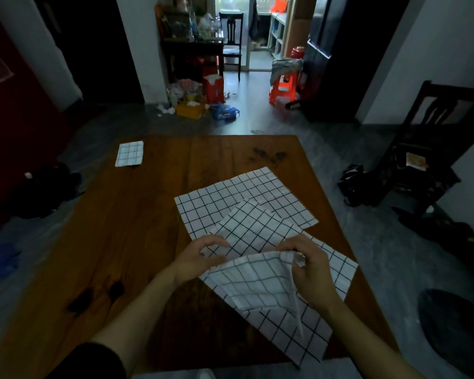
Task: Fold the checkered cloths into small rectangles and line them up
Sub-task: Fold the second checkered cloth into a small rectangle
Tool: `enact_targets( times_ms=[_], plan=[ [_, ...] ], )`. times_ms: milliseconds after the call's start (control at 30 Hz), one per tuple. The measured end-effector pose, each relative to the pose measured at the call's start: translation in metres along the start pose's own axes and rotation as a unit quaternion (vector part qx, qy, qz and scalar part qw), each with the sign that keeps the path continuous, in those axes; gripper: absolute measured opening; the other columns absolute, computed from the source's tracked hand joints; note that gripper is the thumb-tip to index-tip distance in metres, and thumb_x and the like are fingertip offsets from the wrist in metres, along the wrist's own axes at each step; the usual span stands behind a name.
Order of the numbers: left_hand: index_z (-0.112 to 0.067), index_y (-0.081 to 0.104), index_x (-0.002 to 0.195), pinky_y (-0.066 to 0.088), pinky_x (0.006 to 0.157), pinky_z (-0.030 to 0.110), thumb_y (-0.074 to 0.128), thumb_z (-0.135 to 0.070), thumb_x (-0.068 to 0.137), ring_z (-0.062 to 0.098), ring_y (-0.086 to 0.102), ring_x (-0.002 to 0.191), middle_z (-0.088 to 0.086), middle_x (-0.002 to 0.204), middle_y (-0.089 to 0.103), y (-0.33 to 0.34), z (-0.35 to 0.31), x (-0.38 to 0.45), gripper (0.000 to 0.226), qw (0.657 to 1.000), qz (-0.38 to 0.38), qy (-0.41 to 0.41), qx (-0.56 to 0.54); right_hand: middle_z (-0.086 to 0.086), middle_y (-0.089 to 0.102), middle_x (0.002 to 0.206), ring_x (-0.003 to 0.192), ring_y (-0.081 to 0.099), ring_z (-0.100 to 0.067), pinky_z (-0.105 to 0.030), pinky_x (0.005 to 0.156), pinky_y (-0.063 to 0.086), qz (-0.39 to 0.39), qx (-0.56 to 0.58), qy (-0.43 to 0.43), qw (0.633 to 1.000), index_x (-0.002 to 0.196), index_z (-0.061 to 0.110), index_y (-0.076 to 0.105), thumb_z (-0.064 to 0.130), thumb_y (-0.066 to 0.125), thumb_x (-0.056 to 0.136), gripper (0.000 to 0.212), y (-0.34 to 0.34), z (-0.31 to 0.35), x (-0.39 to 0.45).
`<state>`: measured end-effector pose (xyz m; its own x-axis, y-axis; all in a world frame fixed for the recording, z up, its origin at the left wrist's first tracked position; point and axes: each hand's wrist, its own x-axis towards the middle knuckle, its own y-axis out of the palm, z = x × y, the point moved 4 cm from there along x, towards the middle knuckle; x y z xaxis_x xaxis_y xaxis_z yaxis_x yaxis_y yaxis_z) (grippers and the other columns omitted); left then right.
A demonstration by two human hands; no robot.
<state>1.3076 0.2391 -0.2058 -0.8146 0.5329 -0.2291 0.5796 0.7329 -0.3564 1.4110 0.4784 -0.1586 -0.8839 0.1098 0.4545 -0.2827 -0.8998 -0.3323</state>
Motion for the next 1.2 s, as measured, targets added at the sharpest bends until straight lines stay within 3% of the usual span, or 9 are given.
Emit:
enact_targets(
  times_ms=[100,267,433,600,667,767,900,1033,1200],
  plan=[
    [-0.024,0.07,0.099,0.037,0.092,0.009,0.079,-0.035,0.078,-0.008,0.05,0.115,-0.015,0.12,0.062,0.011,-0.009,-0.011,0.025,0.999,0.006,0.024,0.044,-0.002,0.064,0.087,0.083,0.062,-0.021,-0.031,0.073,0.051,-0.004,0.034,0.033,0.999,0.087,0.012,0.068,-0.017,0.061,0.08,0.03,-0.01,-0.004,-0.007],
    [-0.02,0.067,0.08,0.045,0.086,0.019,0.076,-0.019,0.082,-0.001,0.06,0.098,-0.012,0.099,0.068,0.01,-0.019,-0.034,0.009,0.986,-0.078,0.08,0.125,0.008,0.068,0.091,0.088,0.064,-0.014,-0.023,0.077,0.052,0.01,0.05,0.074,0.996,0.091,0.014,0.068,-0.028,0.053,0.075,0.048,-0.014,-0.011,-0.021],
    [-0.021,0.064,0.083,0.057,0.077,0.035,0.071,-0.02,0.084,0.009,0.063,0.094,-0.01,0.096,0.067,-0.006,-0.027,-0.061,0.007,0.98,-0.11,0.073,0.15,0.002,0.07,0.09,0.087,0.066,-0.016,-0.027,0.072,0.057,0.105,0.028,0.142,0.984,0.092,0.017,0.07,-0.008,0.059,0.089,0.028,-0.01,-0.024,-0.029],
    [-0.016,0.063,0.081,0.054,0.071,0.031,0.069,-0.014,0.087,0.009,0.062,0.08,-0.005,0.086,0.065,-0.018,-0.036,-0.08,0.008,0.975,-0.127,0.092,0.159,0.004,0.07,0.098,0.098,0.064,-0.013,-0.026,0.083,0.051,0.105,0.08,0.233,0.963,0.098,0.016,0.071,0.011,0.05,0.097,0.021,0.012,-0.014,-0.037],
    [-0.016,0.064,0.08,0.052,0.066,0.029,0.069,-0.013,0.087,0.009,0.061,0.076,-0.005,0.082,0.065,-0.025,-0.036,-0.085,0.01,0.973,-0.126,0.103,0.164,0.008,0.068,0.1,0.098,0.062,-0.007,-0.02,0.081,0.049,0.138,0.022,0.209,0.968,0.102,0.024,0.069,0.029,0.059,0.094,0.014,0.029,-0.005,-0.038],
    [-0.019,0.063,0.082,0.055,0.066,0.034,0.069,-0.015,0.087,0.01,0.061,0.076,-0.006,0.083,0.065,-0.039,-0.035,-0.093,0.009,0.968,-0.12,0.117,0.189,0.006,0.066,0.099,0.092,0.059,-0.009,-0.023,0.078,0.049,0.176,-0.107,0.118,0.971,0.103,0.022,0.069,0.03,0.076,0.082,0.024,0.062,0.014,-0.031],
    [-0.021,0.063,0.084,0.053,0.067,0.026,0.069,-0.018,0.088,0.003,0.059,0.079,-0.012,0.085,0.063,-0.063,-0.03,-0.109,0.008,0.958,-0.121,0.145,0.216,0.004,0.066,0.09,0.082,0.055,-0.012,-0.029,0.074,0.045,0.19,-0.204,0.003,0.96,0.099,0.02,0.07,0.037,0.066,0.084,0.023,0.117,0.042,-0.015],
    [-0.025,0.06,0.084,0.052,0.065,0.031,0.068,-0.02,0.088,0.006,0.057,0.074,-0.012,0.082,0.061,-0.093,-0.013,-0.125,0.01,0.949,-0.122,0.182,0.226,0.007,0.058,0.077,0.071,0.051,-0.01,-0.027,0.064,0.04,0.193,-0.235,-0.002,0.953,0.084,0.023,0.066,0.031,0.061,0.091,0.011,0.16,0.055,-0.005],
    [-0.026,0.06,0.084,0.055,0.065,0.035,0.073,-0.021,0.085,0.011,0.06,0.075,-0.008,0.082,0.063,-0.119,0.029,-0.133,0.014,0.974,-0.081,0.137,0.162,0.009,0.063,0.075,0.07,0.056,-0.004,-0.024,0.063,0.046,0.2,-0.188,0.051,0.96,0.075,0.025,0.065,0.027,0.061,0.092,0.017,0.182,0.061,-0.017]
  ],
)
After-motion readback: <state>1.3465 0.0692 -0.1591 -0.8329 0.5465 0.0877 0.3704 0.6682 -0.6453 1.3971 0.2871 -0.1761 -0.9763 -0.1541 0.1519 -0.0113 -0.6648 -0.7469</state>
